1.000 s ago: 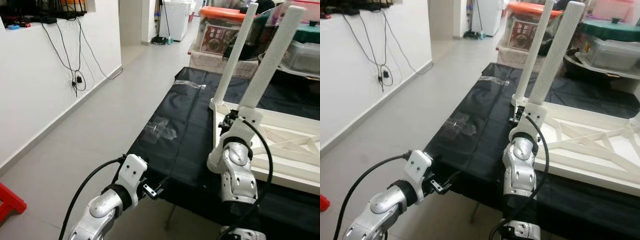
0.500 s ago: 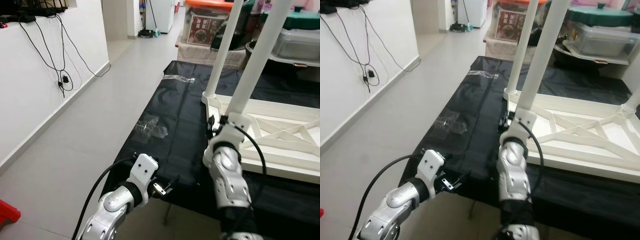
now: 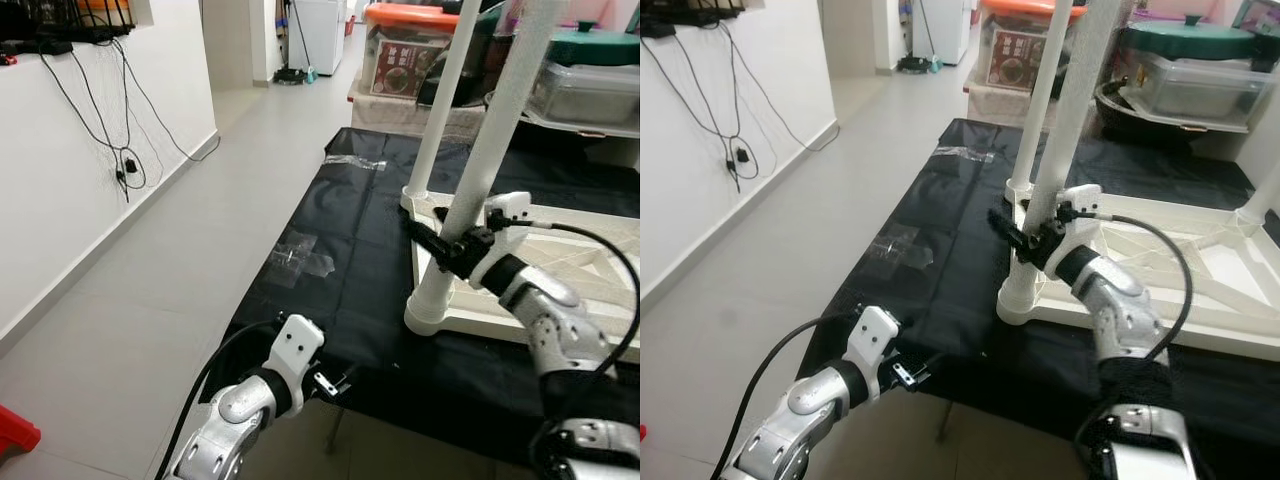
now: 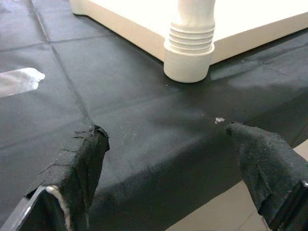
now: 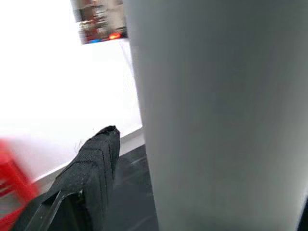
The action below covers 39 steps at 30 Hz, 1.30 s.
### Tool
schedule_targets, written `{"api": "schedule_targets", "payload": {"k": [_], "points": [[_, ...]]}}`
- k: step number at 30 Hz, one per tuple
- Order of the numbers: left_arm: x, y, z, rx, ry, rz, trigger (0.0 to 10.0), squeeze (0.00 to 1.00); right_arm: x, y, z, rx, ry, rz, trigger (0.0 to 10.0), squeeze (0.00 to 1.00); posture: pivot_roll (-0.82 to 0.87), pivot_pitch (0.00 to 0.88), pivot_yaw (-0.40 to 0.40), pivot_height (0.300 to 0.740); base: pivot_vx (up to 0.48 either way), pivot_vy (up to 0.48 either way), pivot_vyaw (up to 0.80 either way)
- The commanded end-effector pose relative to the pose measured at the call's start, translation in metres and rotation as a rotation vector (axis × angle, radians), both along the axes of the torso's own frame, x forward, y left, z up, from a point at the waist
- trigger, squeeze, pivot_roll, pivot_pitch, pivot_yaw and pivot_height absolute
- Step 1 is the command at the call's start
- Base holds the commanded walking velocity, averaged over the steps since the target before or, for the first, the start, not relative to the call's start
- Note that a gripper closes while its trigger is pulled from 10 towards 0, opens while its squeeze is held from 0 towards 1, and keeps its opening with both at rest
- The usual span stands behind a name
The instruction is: Building children table
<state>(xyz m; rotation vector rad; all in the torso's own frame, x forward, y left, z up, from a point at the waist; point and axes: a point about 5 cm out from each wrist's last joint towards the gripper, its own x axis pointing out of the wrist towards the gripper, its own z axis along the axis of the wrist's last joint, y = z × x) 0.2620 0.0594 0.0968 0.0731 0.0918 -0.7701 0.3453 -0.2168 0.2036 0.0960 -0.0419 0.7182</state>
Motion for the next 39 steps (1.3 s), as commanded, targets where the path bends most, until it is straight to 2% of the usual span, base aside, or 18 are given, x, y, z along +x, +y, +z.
{"api": "schedule_targets", "payload": {"k": [1,9,10,11,12,13,18,21,22,23,24,25,26,27,30,33,35,39], "points": [[0.0,-0.003,-0.002,0.01,-0.008,-0.017,10.0,0.0,0.0,0.023,-0.004,-0.028,0.028,0.219,10.0,0.0,0.09,0.0,-0.076,0.74,0.0,0.0,0.0],[-0.003,-0.003,-0.003,-0.008,-0.016,-0.05,10.0,0.0,0.007,0.043,-0.012,-0.089,0.062,0.381,10.0,0.0,0.12,0.0,-0.09,0.74,0.0,0.0,0.0],[-0.004,-0.003,-0.004,-0.012,-0.018,-0.062,10.0,0.0,0.008,0.053,-0.018,-0.11,0.084,0.434,10.0,0.0,0.12,0.0,-0.091,0.74,0.0,0.0,0.0],[-0.005,-0.003,-0.005,-0.014,-0.019,-0.069,10.0,0.0,0.007,0.06,-0.024,-0.129,0.094,0.461,1.9,0.0,0.12,0.0,-0.092,0.74,0.0,0.0,0.0],[-0.005,-0.003,-0.005,-0.014,-0.019,-0.069,10.0,0.0,0.007,0.06,-0.024,-0.129,0.094,0.461,1.9,0.0,0.12,0.0,-0.092,0.74,0.0,0.0,0.0],[-0.005,-0.003,-0.006,-0.014,-0.019,-0.072,10.0,0.0,0.007,0.065,-0.026,-0.12,0.092,0.474,0.0,0.0,0.12,0.0,-0.09,0.74,0.0,0.0,0.0],[-0.005,-0.003,-0.009,-0.015,-0.018,-0.077,10.0,0.0,0.001,0.07,-0.032,-0.092,0.059,0.46,0.0,0.0,0.1,0.0,-0.081,0.74,0.0,0.0,0.0],[-0.005,-0.003,-0.011,-0.016,-0.018,-0.085,10.0,0.0,0.002,0.067,-0.037,-0.064,0.013,0.221,0.0,0.0,0.09,0.0,-0.079,0.74,0.0,0.0,0.0],[-0.005,-0.003,-0.011,-0.016,-0.018,-0.085,10.0,0.0,0.002,0.067,-0.037,-0.064,0.013,0.221,0.0,0.0,0.09,0.0,-0.079,0.74,0.0,0.0,0.0],[-0.004,-0.004,-0.011,-0.017,-0.018,-0.088,10.0,0.0,0.005,0.062,-0.038,-0.053,0.01,0.061,0.0,0.0,0.08,0.0,-0.07,0.74,0.0,0.0,0.0],[-0.004,-0.004,-0.011,-0.017,-0.018,-0.088,10.0,0.0,0.005,0.062,-0.038,-0.053,0.01,0.061,0.0,0.0,0.08,0.0,-0.07,0.74,0.0,0.0,0.0],[-0.003,-0.004,-0.011,-0.017,-0.018,-0.089,10.0,0.0,0.006,0.058,-0.038,-0.044,0.01,-0.063,0.0,0.0,0.08,0.0,-0.064,0.74,0.0,0.0,0.0],[-0.001,-0.004,-0.011,-0.016,-0.019,-0.09,10.0,0.0,0.006,0.046,-0.042,-0.047,0.03,-0.341,0.0,0.0,0.06,0.0,-0.048,0.74,0.0,0.0,0.0],[-0.001,-0.004,-0.011,-0.016,-0.019,-0.09,10.0,0.0,0.006,0.046,-0.042,-0.047,0.03,-0.341,0.0,0.0,0.06,0.0,-0.048,0.74,0.0,0.0,0.0],[0.002,-0.004,-0.01,-0.013,-0.025,-0.1,10.0,0.0,-0.012,0.018,-0.052,-0.058,0.072,-0.926,0.0,0.0,0.05,0.0,-0.036,0.74,0.0,0.0,0.0],[0.003,-0.004,-0.009,-0.012,-0.029,-0.104,10.0,0.0,-0.019,0.016,-0.052,-0.053,0.072,-1.033,0.0,0.0,0.05,0.0,-0.033,0.74,0.0,0.0,0.0],[0.007,-0.005,-0.005,-0.014,-0.05,-0.103,10.0,0.0,-0.03,0.022,-0.051,0.01,0.101,-1.21,0.0,0.0,0.05,0.0,-0.03,0.74,0.0,0.0,0.0],[0.009,-0.006,-0.001,-0.02,-0.068,-0.095,10.0,0.0,-0.033,0.03,-0.052,0.043,0.125,-1.283,0.0,0.0,0.06,0.0,-0.032,0.74,0.0,0.0,0.0]]}}
